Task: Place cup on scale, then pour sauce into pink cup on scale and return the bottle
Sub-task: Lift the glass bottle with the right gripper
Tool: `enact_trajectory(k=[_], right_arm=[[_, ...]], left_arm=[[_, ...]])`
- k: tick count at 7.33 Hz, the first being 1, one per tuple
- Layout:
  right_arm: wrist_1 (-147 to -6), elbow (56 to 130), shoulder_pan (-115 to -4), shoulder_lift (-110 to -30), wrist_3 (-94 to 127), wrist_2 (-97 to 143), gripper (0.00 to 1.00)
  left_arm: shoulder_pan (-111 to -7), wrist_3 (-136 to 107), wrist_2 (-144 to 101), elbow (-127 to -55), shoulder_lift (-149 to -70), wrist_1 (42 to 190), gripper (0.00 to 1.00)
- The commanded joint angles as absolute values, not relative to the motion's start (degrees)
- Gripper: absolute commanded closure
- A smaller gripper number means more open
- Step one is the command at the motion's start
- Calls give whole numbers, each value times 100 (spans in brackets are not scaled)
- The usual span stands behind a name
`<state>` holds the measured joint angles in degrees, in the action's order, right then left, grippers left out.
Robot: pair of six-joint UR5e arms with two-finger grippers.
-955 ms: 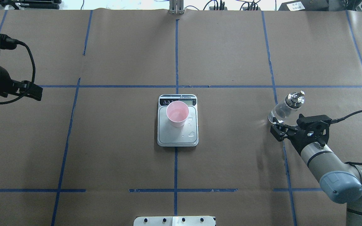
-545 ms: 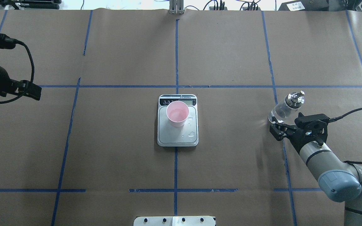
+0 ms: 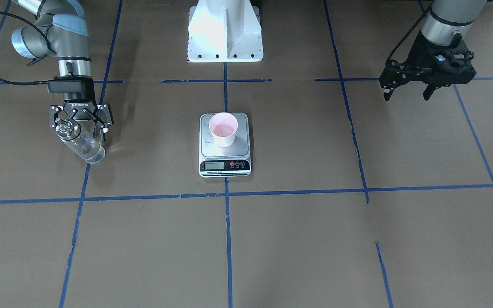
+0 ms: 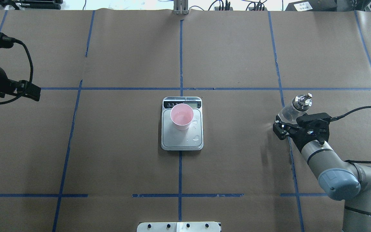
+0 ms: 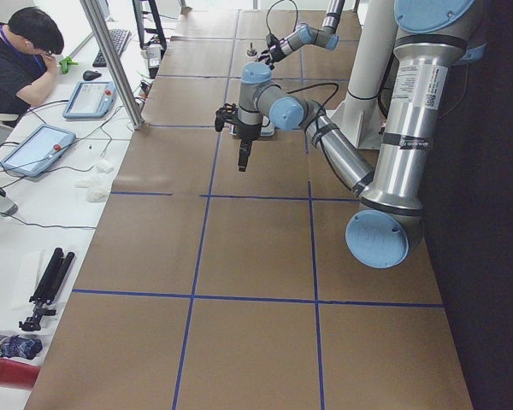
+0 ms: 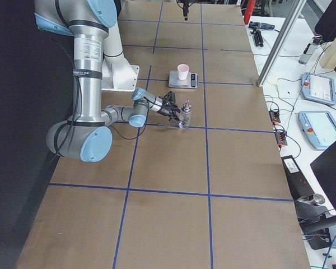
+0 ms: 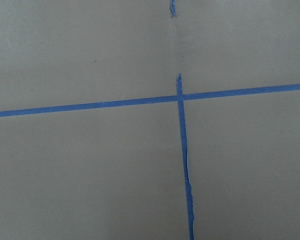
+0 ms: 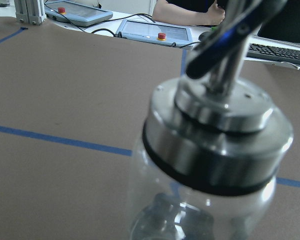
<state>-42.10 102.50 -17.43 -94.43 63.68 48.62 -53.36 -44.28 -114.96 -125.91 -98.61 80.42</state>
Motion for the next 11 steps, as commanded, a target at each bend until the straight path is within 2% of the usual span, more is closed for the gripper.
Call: enact_trajectory(k=[1, 3, 4, 5, 6, 11], right_arm=[[-4210, 10239, -1819, -9431, 6337, 4869, 4], [-4219, 10239, -1837, -9396, 6223, 4878, 4], [-4219, 10204, -1846, -9282, 6223, 4878, 15], [-4219, 10195, -1863, -9238, 6162, 4895, 72], [-4210, 10213, -1942, -9211, 5935, 4904, 100], [-4367, 11230, -2469, -9097, 4986, 5739, 100]], left_arm=[[-5370, -4430, -11496, -12586, -9861, 8042, 0], [-5370, -4430, -11496, -12586, -9861, 8042, 0], [-5370, -4430, -11496, -12586, -9861, 8042, 0], [-5370, -4438, -11496, -12586, -9861, 8033, 0], [-5370, -4438, -11496, -12577, -9861, 8033, 0], [-5414, -4456, -11505, -12577, -9861, 8033, 0]])
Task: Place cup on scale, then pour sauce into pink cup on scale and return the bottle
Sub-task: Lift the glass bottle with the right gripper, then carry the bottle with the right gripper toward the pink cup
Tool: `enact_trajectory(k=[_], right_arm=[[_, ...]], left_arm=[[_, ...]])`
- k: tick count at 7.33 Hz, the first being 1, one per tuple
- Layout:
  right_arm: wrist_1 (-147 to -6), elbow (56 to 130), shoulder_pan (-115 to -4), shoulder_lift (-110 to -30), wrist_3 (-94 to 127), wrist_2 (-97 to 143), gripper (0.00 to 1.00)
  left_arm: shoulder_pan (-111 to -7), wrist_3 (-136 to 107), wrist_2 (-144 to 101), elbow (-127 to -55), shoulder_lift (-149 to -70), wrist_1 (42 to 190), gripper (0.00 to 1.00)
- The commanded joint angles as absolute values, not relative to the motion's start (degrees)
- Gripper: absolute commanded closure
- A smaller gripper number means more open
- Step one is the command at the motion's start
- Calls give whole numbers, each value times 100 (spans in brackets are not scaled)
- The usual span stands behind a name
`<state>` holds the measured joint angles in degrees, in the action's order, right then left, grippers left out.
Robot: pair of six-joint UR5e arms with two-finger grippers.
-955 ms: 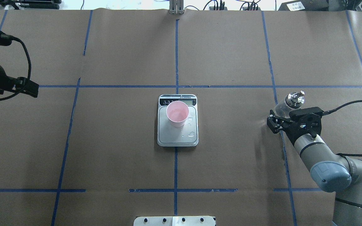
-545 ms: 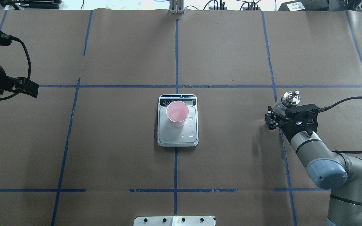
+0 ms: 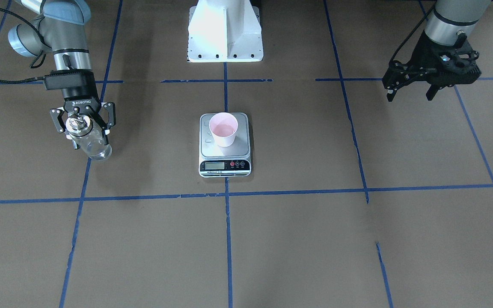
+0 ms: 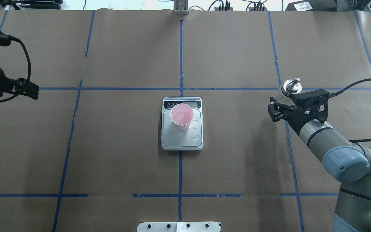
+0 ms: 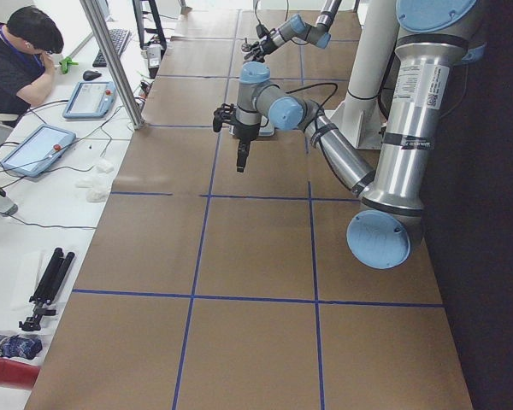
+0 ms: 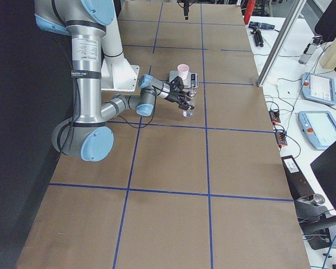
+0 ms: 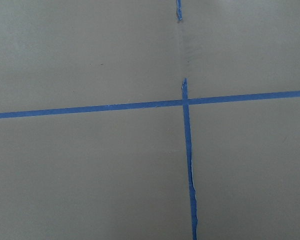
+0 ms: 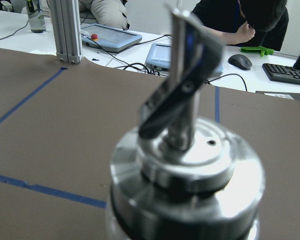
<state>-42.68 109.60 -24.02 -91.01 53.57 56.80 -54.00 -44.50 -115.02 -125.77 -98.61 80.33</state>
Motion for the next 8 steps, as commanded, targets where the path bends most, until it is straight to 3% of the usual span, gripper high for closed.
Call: enact_trajectory(k=[1, 5, 8], right_arm=[[-4986, 11607, -2470, -9088, 4888, 5722, 100], [-5651, 11690, -2540, -8412, 3864, 5564, 100], [-5695, 11602, -2531, -8175, 2867, 5484, 100]], left_arm=[[-5423, -4456, -11505, -12586, -9861, 8033, 0], [-5624, -3985, -11505, -12577, -9844, 8033, 0], [-6456, -2231, -11575, -12499, -9493, 8033, 0]])
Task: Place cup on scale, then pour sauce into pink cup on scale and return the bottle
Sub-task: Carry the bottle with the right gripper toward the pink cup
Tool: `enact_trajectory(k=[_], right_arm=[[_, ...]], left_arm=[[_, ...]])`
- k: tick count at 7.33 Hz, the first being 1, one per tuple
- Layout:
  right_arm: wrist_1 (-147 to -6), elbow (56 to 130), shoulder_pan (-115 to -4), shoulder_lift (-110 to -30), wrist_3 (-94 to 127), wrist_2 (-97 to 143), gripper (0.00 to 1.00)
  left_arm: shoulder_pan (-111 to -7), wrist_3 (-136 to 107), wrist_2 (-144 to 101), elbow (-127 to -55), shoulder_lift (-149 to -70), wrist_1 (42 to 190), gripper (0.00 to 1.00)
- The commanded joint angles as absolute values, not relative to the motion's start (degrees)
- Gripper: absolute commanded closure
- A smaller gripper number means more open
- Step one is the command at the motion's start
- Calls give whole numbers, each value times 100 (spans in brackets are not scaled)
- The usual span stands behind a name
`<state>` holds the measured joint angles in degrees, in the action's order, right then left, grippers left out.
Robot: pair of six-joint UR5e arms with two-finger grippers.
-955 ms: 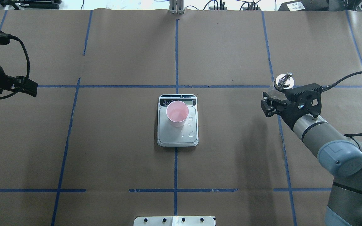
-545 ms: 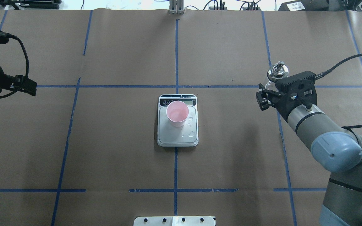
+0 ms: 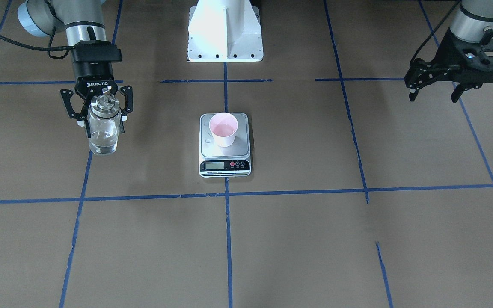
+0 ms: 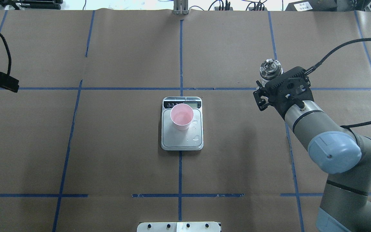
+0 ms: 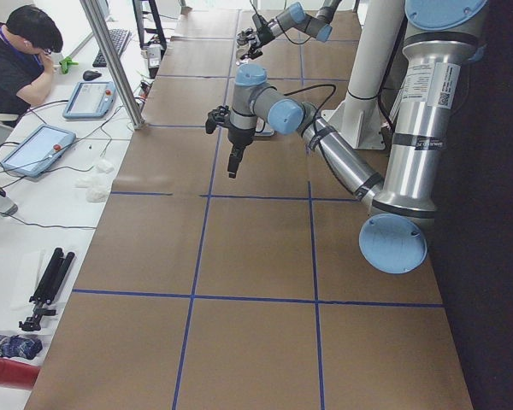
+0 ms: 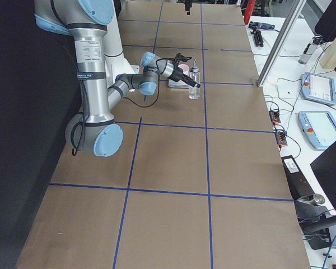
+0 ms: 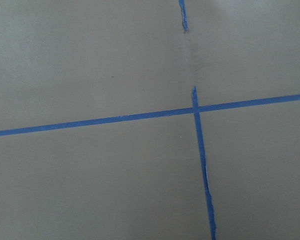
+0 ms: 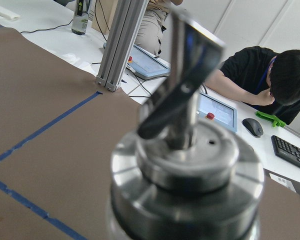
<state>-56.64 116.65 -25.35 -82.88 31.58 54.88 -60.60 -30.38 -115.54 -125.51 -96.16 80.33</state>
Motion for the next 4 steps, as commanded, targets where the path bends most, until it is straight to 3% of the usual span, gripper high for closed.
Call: enact_trajectory(k=[1, 4], right_arm=[[-5695, 11575, -2523, -8165, 2343, 5467, 100], [-6736, 11540, -2304, -7562, 2074, 4671, 100]], left_arm=[[-6895, -1214, -11584, -12228, -9466, 8033, 0], [-8267, 1149, -12189, -10631, -9240, 9089, 0]])
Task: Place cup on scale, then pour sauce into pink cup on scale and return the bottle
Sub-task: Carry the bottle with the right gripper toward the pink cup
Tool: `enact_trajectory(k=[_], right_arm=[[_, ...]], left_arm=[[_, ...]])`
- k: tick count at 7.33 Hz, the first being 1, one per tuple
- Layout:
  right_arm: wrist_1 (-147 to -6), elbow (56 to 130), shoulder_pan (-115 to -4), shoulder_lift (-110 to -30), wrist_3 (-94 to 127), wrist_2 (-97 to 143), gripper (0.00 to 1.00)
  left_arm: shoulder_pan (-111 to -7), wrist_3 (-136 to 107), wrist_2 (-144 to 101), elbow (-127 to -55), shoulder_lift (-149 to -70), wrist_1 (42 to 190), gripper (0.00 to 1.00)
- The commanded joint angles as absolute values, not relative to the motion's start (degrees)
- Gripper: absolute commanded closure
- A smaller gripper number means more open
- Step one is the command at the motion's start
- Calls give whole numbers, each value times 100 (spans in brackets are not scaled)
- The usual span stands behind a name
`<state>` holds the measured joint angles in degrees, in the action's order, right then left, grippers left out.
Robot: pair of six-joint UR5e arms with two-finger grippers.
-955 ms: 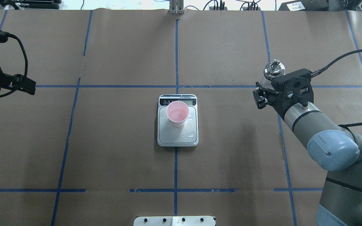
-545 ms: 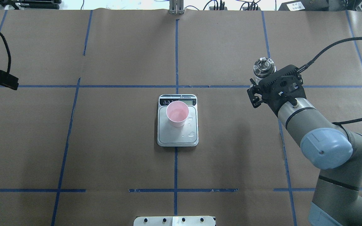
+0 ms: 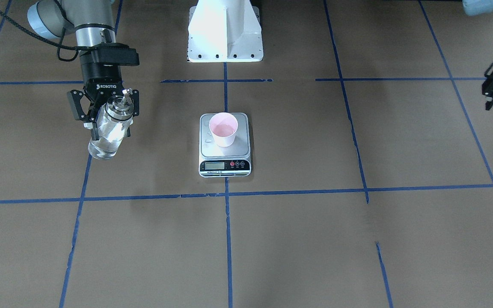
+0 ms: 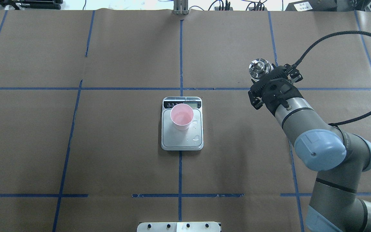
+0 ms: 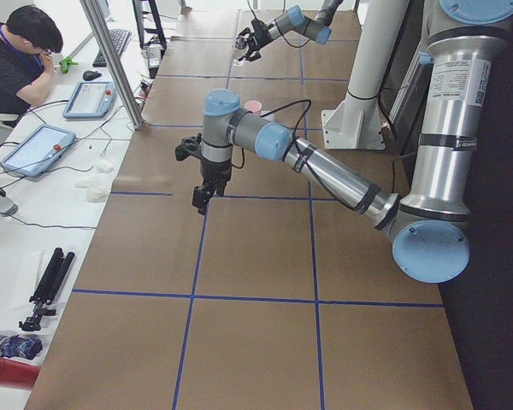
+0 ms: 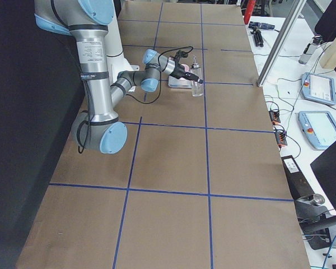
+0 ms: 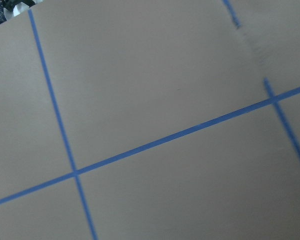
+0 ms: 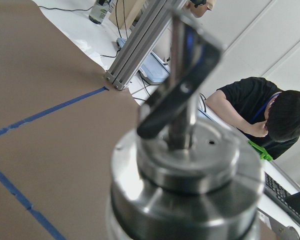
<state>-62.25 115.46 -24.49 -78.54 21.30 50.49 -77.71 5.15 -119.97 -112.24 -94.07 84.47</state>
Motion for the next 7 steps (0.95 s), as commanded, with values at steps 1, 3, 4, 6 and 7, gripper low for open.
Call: enact_trajectory(k=[1, 3, 4, 6, 7], right_arm=[[-6915, 11488, -2094, -7472, 2066, 4354, 100], [-6943, 11277, -1829, -7453, 1917, 3878, 100], [-6943, 11224, -1759, -7392, 1472, 3598, 100], [-6952, 11084, -1618, -7304, 812, 3105, 100], [-6952, 11083, -1600, -7304, 730, 3033, 100]], left_arm=[[-8462, 1552, -12208, -9799, -9220, 9949, 0], [-8832, 2232, -12766, -8791, -9299, 10529, 0], [-8955, 2250, -13092, -8772, -9221, 10547, 0], [-8991, 2206, -13096, -8536, -9185, 10547, 0], [-8991, 2232, -13096, -8447, -9211, 10547, 0]])
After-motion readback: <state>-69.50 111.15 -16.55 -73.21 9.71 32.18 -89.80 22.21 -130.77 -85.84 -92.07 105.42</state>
